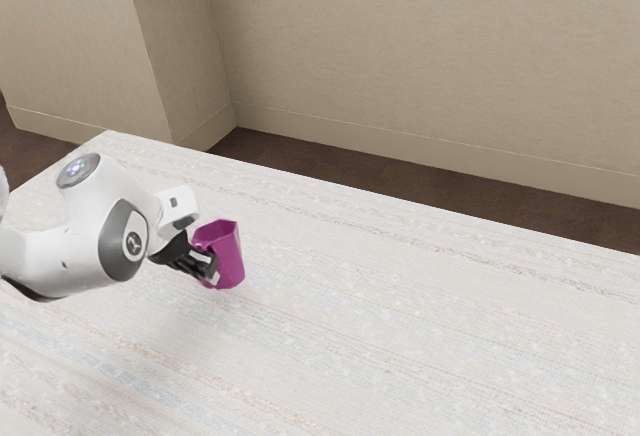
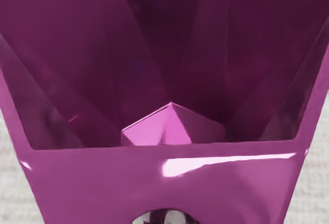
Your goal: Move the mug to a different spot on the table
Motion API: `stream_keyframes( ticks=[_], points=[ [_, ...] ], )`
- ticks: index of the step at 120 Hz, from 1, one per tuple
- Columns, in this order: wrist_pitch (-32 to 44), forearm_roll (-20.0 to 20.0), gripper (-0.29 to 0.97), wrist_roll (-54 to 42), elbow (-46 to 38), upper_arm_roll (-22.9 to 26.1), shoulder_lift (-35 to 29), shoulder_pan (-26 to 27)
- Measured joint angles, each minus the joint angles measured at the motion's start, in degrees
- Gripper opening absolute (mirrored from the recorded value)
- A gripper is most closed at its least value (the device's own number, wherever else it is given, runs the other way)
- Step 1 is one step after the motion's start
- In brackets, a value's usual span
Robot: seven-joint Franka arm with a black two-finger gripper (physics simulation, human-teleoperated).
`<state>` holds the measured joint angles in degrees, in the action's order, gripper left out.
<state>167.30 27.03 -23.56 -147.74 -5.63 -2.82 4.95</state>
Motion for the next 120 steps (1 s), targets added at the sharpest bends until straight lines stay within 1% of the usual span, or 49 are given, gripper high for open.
stream_keyframes(
  ticks=[13, 34, 41, 54, 60, 75, 96, 120],
  points=[
    [1.98, 2.97, 0.03, 0.25, 0.35, 2.89, 1.84, 0.44],
    [5.1, 5.05, 0.02, 0.51, 2.06, 3.57, 5.45, 4.27],
    [5.89, 5.23, 0.02, 0.56, 2.37, 3.61, 6.28, 3.86],
    [6.92, 5.38, 0.01, 0.6, 2.83, 3.61, 7.29, 0.55],
    [7.4, 5.4, 0.01, 0.61, 3.11, 3.61, 8.07, -0.21],
    [9.2, 5.47, 0.01, 0.55, 3.29, 3.57, 9.42, 0.86],
    [10.4, 5.47, 0.03, 0.45, 3.22, 3.59, 11.05, 0.88],
    [10.79, 5.37, 0.12, 0.47, 3.23, 3.61, 12.33, 0.94]
  ],
)
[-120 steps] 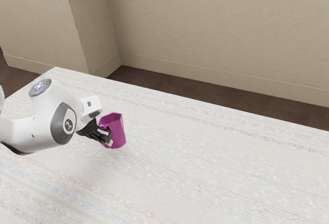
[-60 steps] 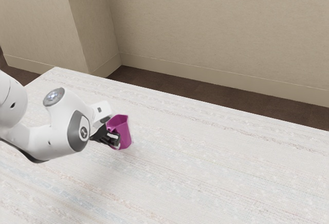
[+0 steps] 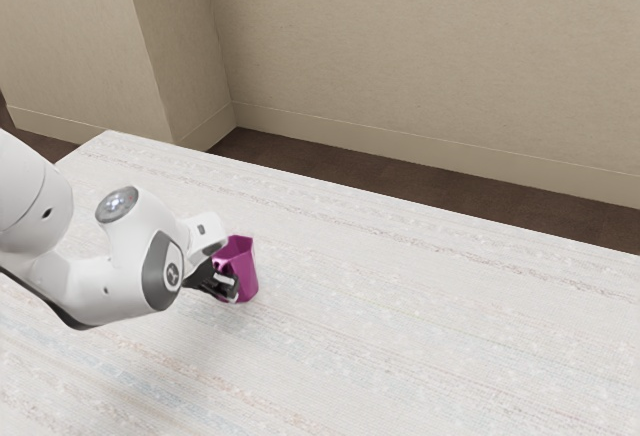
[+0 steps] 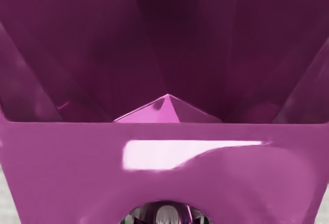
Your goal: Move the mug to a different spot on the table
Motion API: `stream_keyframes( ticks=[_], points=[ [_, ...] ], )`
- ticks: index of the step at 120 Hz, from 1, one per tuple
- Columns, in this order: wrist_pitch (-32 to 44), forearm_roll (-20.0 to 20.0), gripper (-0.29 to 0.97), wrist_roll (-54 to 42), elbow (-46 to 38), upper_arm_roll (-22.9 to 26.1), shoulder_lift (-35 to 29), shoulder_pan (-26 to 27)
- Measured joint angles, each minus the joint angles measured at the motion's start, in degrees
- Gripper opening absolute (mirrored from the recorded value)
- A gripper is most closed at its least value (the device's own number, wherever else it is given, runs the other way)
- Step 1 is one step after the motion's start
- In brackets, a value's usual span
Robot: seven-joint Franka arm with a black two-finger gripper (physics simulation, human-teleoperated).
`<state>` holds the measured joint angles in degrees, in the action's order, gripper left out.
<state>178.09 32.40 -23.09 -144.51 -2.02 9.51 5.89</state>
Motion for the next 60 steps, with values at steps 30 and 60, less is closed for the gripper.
stream_keyframes(
  ticks=[30, 60],
  points=[
    [-0.16, -0.05, 0.43, -0.07, -0.44, 0.0, -0.47, 0.0],
    [-1.95, 0.03, 0.59, -0.77, -0.85, 0.0, -2.65, -0.26]
  ],
)
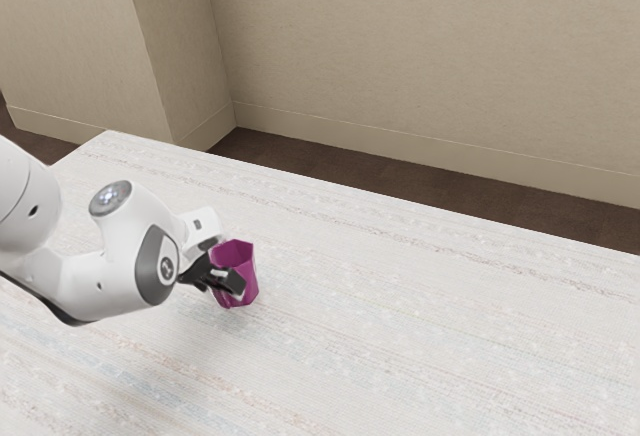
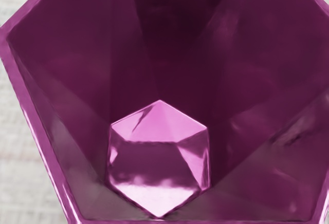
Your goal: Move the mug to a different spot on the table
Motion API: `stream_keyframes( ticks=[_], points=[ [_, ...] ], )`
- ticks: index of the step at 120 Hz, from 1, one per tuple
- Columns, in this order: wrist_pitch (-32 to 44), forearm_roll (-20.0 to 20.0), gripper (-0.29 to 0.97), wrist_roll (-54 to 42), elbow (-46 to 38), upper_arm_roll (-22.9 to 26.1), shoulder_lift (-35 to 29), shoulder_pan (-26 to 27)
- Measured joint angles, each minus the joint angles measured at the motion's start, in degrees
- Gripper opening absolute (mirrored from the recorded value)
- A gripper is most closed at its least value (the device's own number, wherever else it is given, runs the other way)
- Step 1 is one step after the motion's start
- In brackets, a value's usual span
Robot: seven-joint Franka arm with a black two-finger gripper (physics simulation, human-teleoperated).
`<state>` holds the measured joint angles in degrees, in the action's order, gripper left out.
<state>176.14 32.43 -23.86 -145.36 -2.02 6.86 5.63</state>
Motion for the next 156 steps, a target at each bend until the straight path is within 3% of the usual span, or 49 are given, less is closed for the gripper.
stream_keyframes(
  ticks=[50, 78, 86, 100, 120, 137, 156],
  points=[
    [-2.24, 0.03, 0.65, -0.93, -0.81, 0.0, -3.35, -0.6],
    [-10.47, -0.09, 0.65, -1.29, -1.88, -0.12, -11.11, -1.65],
    [-14.99, -2.49, 0.65, -1.34, -0.27, -1.14, -12.31, -2.66],
    [-24.12, -8.62, 0.65, -1.22, 6.83, -3.92, -12.43, -4.04],
    [-41.2, -19.21, 0.66, 1.71, 26.2, -4.64, -8.22, -4.16],
    [-55.36, -23.13, 0.66, 4.35, 45.17, -4.7, -2.69, -4.01],
    [-67.53, -25.49, 0.66, 6.62, 54.14, -4.71, -2.93, -5.63]
  ],
)
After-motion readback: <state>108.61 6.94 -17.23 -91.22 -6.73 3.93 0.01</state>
